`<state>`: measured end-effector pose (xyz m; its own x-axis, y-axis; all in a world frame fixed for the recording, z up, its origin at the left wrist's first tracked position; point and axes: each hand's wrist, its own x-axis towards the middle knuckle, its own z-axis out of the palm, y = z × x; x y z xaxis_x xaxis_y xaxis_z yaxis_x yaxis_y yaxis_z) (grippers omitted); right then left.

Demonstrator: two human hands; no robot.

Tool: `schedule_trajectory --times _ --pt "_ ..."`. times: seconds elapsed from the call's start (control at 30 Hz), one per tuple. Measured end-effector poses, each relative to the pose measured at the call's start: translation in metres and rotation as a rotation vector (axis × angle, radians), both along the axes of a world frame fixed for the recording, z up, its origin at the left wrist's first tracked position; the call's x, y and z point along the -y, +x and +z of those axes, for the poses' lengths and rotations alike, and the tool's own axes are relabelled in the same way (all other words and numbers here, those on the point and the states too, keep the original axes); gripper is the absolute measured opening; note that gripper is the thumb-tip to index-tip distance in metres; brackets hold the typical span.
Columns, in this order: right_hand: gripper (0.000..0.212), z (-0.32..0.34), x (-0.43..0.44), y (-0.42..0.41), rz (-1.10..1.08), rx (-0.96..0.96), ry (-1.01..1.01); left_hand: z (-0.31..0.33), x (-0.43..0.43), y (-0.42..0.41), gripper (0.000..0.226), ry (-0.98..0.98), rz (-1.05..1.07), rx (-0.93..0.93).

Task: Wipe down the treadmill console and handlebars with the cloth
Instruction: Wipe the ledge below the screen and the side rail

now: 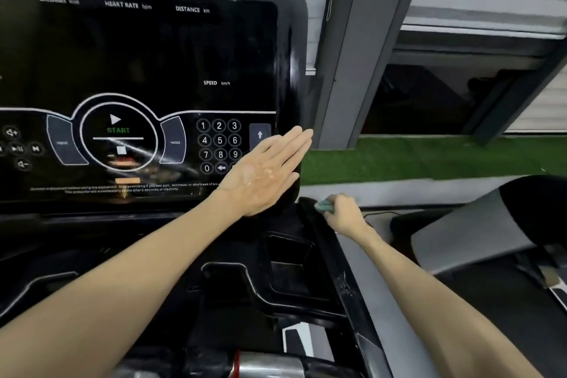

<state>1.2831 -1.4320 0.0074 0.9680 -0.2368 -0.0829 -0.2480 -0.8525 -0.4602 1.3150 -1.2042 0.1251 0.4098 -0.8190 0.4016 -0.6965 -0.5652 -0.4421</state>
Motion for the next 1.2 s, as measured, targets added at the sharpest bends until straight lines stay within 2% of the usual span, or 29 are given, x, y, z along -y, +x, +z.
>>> schedule_trajectory --times 0.23,0.33,0.5,0.57,0.67,0.77,0.87,0.93,1.0,1.07,1.1,1.13,1.2 --pt "0.032 -0.016 -0.010 -0.019 0.260 -0.043 -0.196 -0.015 -0.006 -0.016 0.062 -0.024 -0.022 -0.050" --pt "0.051 -0.014 -0.002 -0.045 0.370 -0.126 -0.320 -0.014 -0.003 -0.015 0.060 -0.039 -0.024 -0.038" --pt "0.076 -0.004 -0.001 -0.100 0.402 -0.224 -0.491 -0.015 -0.003 -0.015 0.059 -0.006 -0.049 -0.008" --pt "0.085 -0.014 -0.005 -0.126 0.434 -0.106 -0.548 -0.015 -0.003 -0.016 0.059 0.010 -0.065 -0.005" --pt "0.078 -0.012 -0.012 -0.159 0.468 0.026 -0.622 -0.013 -0.004 -0.016 0.059 0.011 -0.074 -0.018" --pt "0.078 -0.018 -0.018 -0.192 0.494 -0.037 -0.646 -0.012 -0.005 -0.017 0.058 -0.008 -0.081 -0.033" --pt "0.065 -0.035 -0.012 -0.212 0.496 -0.177 -0.747 -0.012 -0.005 -0.016 0.058 -0.013 -0.093 -0.038" --pt "0.056 -0.021 -0.018 -0.215 0.459 -0.196 -0.664 -0.012 -0.006 -0.016 0.058 -0.012 -0.095 -0.045" --pt "0.059 0.001 -0.028 -0.211 0.493 -0.211 -0.601 -0.013 -0.006 -0.016 0.058 -0.017 -0.100 -0.057" --pt "0.034 0.020 -0.032 -0.202 0.526 -0.296 -0.468 -0.013 -0.007 -0.016 0.058 -0.025 -0.104 -0.064" --pt "0.027 0.027 -0.030 -0.195 0.475 -0.328 -0.358 -0.014 -0.007 -0.016 0.058 -0.028 -0.104 -0.067" --pt "0.033 0.032 -0.029 -0.186 0.380 -0.297 -0.228 -0.014 -0.008 -0.015 0.058 -0.029 -0.105 -0.069" --pt "0.023 0.038 -0.025 -0.165 0.168 -0.194 0.158 -0.014 -0.008 -0.015 0.058 -0.029 -0.105 -0.070"
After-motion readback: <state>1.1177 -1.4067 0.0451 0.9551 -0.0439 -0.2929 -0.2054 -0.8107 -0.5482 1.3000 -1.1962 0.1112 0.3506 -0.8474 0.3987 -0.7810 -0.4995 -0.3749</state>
